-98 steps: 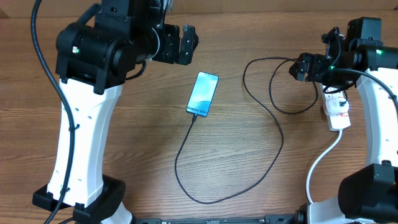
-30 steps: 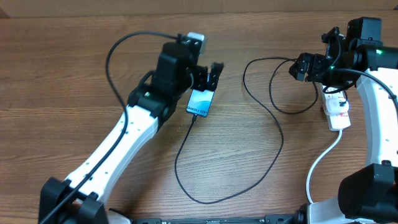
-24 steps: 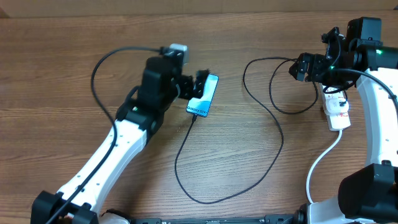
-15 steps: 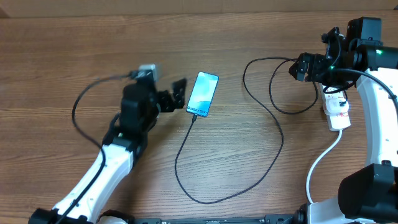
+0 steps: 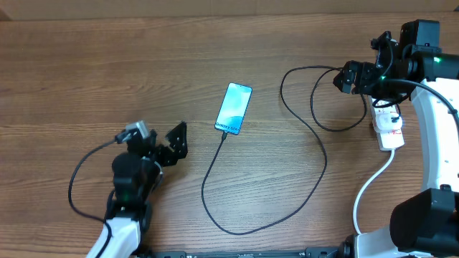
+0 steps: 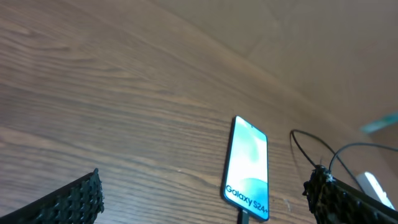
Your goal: Plug charger to phone and switch on socket
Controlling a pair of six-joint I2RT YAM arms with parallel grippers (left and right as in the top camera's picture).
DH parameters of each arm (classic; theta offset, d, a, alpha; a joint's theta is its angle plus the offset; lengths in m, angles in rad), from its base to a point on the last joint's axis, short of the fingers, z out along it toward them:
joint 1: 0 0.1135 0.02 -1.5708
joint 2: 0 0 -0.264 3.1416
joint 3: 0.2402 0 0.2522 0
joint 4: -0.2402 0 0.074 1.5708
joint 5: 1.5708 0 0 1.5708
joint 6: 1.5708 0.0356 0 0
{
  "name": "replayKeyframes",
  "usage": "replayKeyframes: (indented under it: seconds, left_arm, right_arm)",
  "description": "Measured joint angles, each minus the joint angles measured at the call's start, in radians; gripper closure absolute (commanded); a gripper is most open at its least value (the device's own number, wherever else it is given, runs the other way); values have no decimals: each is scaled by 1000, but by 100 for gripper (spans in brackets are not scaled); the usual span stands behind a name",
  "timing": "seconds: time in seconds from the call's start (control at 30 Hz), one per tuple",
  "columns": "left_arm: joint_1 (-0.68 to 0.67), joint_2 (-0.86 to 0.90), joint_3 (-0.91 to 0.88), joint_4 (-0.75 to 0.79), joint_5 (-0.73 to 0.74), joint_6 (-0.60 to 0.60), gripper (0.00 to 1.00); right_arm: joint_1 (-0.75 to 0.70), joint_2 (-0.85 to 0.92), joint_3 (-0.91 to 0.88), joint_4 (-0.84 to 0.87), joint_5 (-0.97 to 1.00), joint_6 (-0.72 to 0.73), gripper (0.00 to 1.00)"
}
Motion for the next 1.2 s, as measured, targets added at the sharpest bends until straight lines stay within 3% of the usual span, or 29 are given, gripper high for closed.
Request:
replayKeyframes:
  seconds: [0.2, 0.43, 0.6, 0.97, 1.2]
  left_arm:
    - [28, -111, -125, 58, 3, -22, 1]
    - [29, -230, -147, -39, -3, -25, 0]
    - [29, -355, -150, -184, -18, -25, 0]
    - [29, -838, -150, -673, -114, -24, 0]
    - [29, -1057, -150, -678, -135, 64, 0]
  right_arm:
    - [0, 0, 0, -1, 0, 0, 0]
    - [0, 0, 0, 0, 0, 0, 0]
    - [0, 0, 0, 0, 0, 0, 0]
    - [0, 0, 0, 0, 0, 0, 0]
    - [0, 0, 0, 0, 0, 0, 0]
